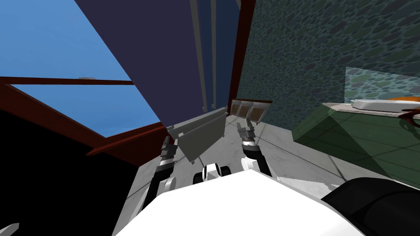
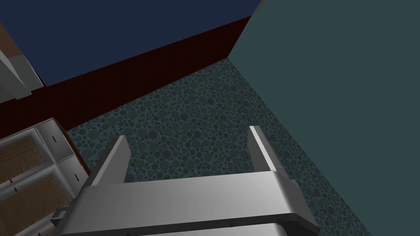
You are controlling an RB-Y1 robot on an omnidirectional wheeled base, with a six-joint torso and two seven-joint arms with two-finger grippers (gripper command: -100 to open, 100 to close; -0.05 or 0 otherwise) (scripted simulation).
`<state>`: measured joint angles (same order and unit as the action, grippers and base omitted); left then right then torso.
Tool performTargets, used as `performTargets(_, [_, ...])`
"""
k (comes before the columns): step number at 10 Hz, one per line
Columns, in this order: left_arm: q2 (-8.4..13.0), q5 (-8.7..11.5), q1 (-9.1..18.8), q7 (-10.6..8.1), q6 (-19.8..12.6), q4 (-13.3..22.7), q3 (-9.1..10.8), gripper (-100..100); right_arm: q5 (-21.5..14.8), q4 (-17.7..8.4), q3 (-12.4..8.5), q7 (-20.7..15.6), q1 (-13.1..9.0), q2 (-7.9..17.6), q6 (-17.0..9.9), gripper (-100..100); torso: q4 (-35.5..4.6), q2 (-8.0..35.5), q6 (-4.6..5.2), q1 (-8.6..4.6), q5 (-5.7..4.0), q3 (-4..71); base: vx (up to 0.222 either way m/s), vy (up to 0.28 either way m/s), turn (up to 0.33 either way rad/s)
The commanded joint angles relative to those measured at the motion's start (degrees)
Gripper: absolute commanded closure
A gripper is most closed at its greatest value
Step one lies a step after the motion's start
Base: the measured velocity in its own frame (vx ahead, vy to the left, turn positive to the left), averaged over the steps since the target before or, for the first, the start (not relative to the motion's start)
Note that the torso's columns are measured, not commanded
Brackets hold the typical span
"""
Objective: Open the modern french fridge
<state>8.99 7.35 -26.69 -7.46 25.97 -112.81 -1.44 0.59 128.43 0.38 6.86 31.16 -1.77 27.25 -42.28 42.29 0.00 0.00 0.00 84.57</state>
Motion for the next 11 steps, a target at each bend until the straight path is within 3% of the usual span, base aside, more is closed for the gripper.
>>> performTargets(1, [0.3, 0.3, 0.6, -0.25, 0.9, 2.8, 0.54, -100, 0.0, 0.0, 0.0, 0.0, 0.0, 0.0, 0.0, 0, 0.0, 0.0, 0.00, 0.00, 0.00, 0.0, 0.056, -0.010, 0.033])
performTargets(11, [0.1, 1.5, 3.7, -1.20, 4.5, 14.4, 2.66, -100, 0.0, 0.0, 0.0, 0.0, 0.0, 0.0, 0.0, 0, 0.0, 0.0, 0.00, 0.01, 0.01, 0.0, 0.063, -0.015, 0.041])
